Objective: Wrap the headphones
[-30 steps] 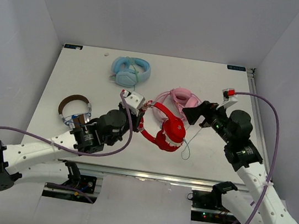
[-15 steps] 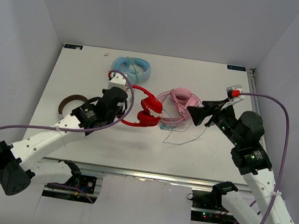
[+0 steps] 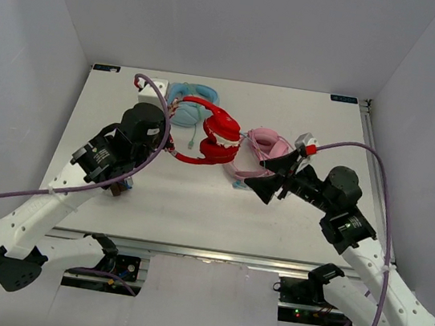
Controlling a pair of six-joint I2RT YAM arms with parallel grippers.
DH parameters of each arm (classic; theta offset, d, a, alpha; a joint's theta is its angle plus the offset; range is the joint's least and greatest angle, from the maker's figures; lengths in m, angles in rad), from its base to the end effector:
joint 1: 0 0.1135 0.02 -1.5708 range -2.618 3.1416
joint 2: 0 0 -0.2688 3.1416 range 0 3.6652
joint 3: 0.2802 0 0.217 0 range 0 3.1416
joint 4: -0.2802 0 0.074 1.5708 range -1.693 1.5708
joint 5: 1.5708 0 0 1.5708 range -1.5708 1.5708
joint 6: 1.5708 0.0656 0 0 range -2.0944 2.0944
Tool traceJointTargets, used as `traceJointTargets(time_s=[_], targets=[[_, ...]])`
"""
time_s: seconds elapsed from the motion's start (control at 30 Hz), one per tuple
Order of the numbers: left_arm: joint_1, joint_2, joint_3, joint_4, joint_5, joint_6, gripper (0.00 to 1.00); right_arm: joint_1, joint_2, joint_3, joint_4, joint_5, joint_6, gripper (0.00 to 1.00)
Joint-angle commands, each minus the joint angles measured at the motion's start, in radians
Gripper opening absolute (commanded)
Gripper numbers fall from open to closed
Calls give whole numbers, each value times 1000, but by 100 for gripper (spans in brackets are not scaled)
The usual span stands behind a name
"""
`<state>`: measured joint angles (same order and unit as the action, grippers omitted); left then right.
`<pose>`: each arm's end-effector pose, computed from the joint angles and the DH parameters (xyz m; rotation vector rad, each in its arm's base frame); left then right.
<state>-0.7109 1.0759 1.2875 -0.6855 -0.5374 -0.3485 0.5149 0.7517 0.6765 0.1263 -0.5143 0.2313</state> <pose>0.1732 -0.1048 0.3930 0.0287 1.9760 -0.1385 0.1295 0.1103 0.3479 -0.6443 1.4751 0.9750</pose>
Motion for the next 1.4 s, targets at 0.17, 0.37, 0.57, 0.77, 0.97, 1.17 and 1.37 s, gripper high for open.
traceJointTargets(time_s=[0.17,0.37,0.57,0.77,0.97,1.17,1.37], targets=[[-1,-42,93,4,49,-18,0,164,92,-1,58,200,-90,84],[-1,-57,132,-14,50,-6,0,174,111,-72,107,199,-105,64],[-2,-60,198,-33,82,-9,0,174,65,-151,169,178,-70,51],[-2,-74,220,-25,207,-19,0,177,44,-203,247,127,-27,50],[-1,-106,219,-13,262,-33,0,181,73,-226,291,113,-7,45],[-2,-127,202,13,306,-56,0,188,110,-254,369,79,29,32],[-2,-155,149,73,384,-81,0,201,135,-253,389,80,39,30]])
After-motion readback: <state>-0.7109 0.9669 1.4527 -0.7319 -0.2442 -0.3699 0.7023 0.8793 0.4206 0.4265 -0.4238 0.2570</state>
